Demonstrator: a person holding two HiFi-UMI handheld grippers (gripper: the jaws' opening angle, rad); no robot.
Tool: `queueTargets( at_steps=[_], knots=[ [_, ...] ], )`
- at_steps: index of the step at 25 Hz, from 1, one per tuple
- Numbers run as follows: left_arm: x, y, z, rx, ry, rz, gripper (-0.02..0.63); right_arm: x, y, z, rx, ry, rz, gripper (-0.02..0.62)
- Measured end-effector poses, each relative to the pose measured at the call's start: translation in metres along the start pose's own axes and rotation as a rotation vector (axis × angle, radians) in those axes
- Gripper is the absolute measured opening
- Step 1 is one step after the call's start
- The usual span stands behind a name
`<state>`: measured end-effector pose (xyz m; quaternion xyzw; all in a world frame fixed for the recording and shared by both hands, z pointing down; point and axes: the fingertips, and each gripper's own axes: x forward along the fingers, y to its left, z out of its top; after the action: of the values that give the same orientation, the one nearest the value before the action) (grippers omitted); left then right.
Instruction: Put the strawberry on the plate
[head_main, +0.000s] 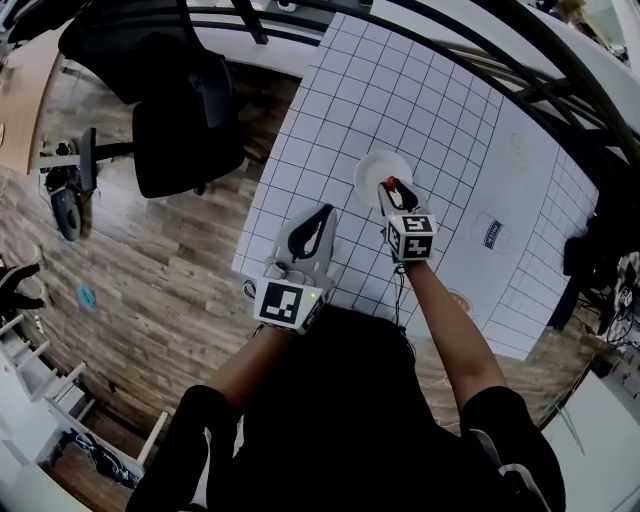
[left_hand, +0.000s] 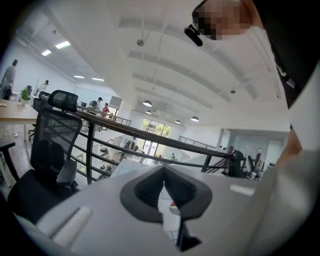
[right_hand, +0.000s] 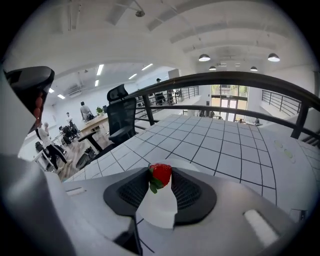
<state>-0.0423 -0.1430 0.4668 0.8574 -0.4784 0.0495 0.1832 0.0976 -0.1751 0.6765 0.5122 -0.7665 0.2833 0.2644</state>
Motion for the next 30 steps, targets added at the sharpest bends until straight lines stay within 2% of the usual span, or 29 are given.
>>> queueTargets(
  at_steps=[11,16,20,26,30],
  knots=[
    [-0.010,0.020,-0.004,-0.014,-0.002,0.052,0.009,0.036,-0.011,-0.029,-0.064,0.146,-0.007,0.140],
    [-0.015,0.026,-0.008,-0.017,0.033,0.078,0.009,0.044,-0.012,-0.037,-0.100,0.171,-0.010,0.141],
    [-0.018,0.020,-0.013,-0.012,0.009,0.054,0.009,0.046,-0.013,-0.040,-0.112,0.190,0.001,0.143],
    [-0.023,0.019,-0.012,-0.009,0.024,0.073,0.009,0.044,-0.010,-0.041,-0.098,0.185,0.002,0.176],
    [-0.026,0.019,-0.010,-0.009,-0.002,0.066,0.009,0.041,-0.009,-0.039,-0.097,0.177,-0.002,0.183]
  ],
)
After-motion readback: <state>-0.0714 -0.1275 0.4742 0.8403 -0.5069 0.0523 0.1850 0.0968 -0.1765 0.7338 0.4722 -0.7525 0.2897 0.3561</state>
